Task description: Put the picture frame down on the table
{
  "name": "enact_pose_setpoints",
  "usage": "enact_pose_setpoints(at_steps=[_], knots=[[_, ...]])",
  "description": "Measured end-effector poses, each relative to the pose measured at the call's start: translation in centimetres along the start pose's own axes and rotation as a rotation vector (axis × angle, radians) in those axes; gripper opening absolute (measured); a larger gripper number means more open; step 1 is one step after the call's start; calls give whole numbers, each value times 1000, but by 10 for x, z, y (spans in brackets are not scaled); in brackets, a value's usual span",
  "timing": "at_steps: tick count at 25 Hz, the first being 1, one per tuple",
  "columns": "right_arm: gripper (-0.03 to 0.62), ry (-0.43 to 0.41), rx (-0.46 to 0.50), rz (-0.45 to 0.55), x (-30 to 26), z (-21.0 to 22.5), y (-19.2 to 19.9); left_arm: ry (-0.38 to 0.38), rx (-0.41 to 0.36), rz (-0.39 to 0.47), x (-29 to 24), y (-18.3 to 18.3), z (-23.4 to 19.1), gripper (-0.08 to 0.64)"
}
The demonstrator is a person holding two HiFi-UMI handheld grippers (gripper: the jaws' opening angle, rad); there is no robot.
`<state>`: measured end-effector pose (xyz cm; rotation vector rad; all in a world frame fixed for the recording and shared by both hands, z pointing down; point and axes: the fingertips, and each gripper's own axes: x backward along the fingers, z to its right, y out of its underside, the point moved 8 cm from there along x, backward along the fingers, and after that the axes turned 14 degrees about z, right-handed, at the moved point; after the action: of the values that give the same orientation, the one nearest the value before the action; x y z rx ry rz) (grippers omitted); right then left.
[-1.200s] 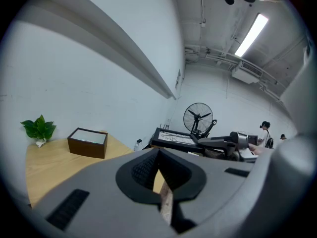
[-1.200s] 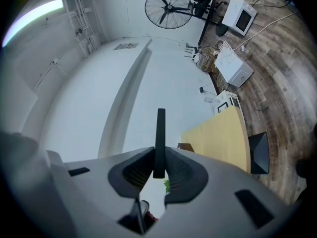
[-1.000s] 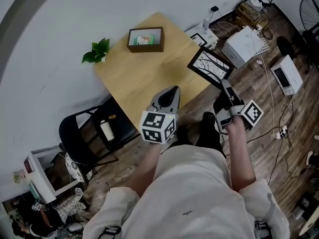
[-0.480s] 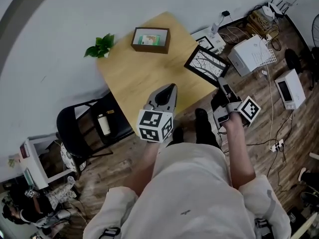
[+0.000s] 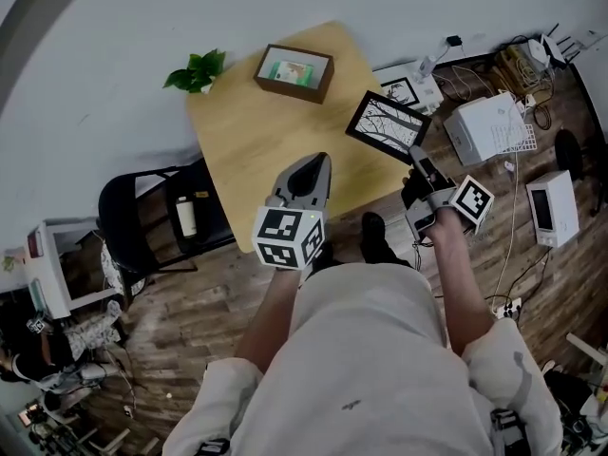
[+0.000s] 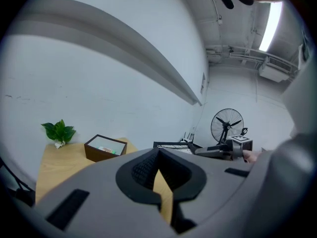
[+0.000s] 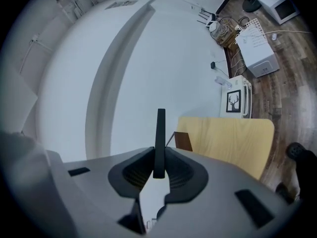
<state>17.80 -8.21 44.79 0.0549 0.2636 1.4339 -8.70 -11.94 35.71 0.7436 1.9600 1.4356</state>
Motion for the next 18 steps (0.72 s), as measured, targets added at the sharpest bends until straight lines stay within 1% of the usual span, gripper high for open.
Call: enact_pose_setpoints(at_steps=[10, 18], knots=[[66, -2, 20, -185, -43, 27, -17, -168, 17, 1, -19, 14, 16, 6], [66, 25, 34, -284, -61, 56, -24, -251, 24, 0, -30, 25, 30, 6]])
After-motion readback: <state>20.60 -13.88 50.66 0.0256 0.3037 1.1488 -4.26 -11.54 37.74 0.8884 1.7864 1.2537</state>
